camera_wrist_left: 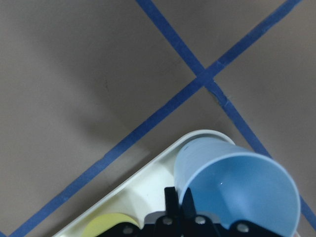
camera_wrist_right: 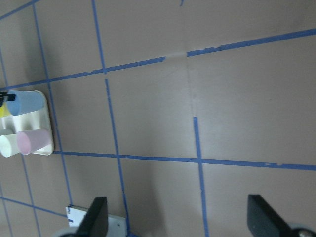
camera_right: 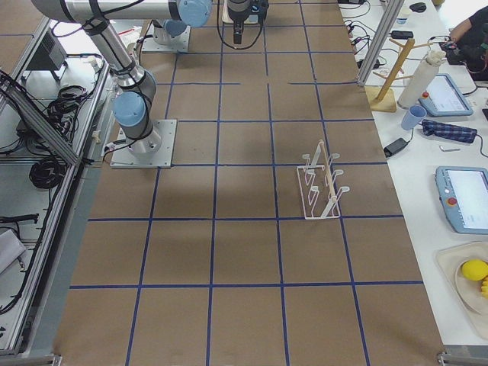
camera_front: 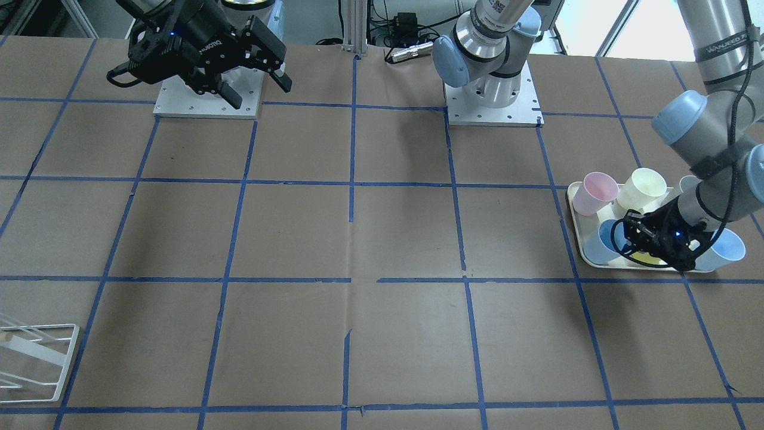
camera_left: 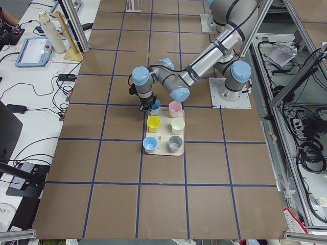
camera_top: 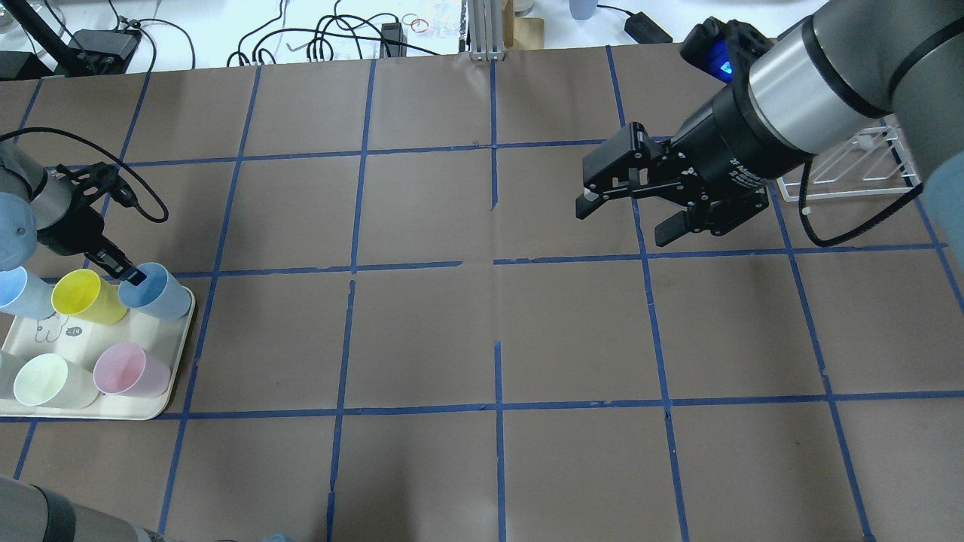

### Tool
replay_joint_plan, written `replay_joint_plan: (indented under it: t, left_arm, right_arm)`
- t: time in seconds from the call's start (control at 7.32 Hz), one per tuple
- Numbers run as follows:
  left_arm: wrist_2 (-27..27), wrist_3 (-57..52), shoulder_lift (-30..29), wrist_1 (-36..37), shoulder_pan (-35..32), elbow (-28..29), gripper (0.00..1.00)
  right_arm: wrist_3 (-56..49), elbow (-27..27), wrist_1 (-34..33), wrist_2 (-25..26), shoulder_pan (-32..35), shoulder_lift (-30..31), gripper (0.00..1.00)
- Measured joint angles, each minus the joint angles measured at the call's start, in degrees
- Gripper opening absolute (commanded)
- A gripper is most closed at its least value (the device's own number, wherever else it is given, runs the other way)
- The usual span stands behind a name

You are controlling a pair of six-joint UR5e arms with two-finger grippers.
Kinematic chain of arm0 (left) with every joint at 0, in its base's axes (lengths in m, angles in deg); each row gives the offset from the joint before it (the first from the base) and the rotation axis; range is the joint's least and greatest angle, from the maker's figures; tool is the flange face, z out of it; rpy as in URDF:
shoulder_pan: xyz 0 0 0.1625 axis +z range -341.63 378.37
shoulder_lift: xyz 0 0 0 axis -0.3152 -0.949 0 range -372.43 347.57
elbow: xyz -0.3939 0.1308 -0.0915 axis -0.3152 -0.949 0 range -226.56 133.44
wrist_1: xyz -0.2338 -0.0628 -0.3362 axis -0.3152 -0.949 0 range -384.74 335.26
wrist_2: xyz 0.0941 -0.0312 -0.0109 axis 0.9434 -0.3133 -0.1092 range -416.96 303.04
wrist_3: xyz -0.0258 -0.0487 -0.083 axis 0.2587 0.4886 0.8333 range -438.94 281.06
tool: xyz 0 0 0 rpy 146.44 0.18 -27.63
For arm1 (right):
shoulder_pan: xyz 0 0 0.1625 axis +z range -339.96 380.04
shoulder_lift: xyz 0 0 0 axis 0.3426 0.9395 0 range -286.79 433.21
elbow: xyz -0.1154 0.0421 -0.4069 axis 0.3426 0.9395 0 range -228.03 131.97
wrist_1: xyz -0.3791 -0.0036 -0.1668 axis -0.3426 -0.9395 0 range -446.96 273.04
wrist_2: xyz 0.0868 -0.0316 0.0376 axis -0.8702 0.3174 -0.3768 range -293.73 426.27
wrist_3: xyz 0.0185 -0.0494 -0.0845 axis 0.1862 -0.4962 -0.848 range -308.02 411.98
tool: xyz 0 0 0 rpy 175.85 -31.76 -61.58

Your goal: Transfer IKEA cup to right arm and place on rack

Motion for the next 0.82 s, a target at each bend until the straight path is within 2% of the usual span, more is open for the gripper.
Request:
replay_joint_plan:
  t: [0.14, 0.27, 0.41, 0.68, 0.82]
  left_arm:
    - [-1.30, 0.09, 1.20, -3.47, -0.14, 1.57, 0.00]
    - [-4.27, 1.33, 2.78, -10.51, -0.44, 4.66, 0.00]
    - [-8.73, 4.51, 4.36, -20.57, -0.84, 8.63, 0.00]
    - [-21.05, 10.84, 7.17, -39.15, -2.88, 13.17, 0.00]
    - [-27.74, 14.27, 8.65, -45.37, -5.21, 13.53, 0.00]
  right_arm:
    - [-0.03, -0.88, -0.05, -5.67, -0.27, 0.00, 1.00]
    - [-0.06, -2.32, -0.03, -11.97, -0.94, 0.02, 1.00]
    - [-0.59, -3.82, 0.06, -18.14, -1.95, 0.02, 1.00]
    - [-4.65, -6.36, 2.07, -28.25, -3.90, 0.06, 1.00]
    - [-8.51, -7.30, 5.27, -33.65, -4.47, 0.07, 1.00]
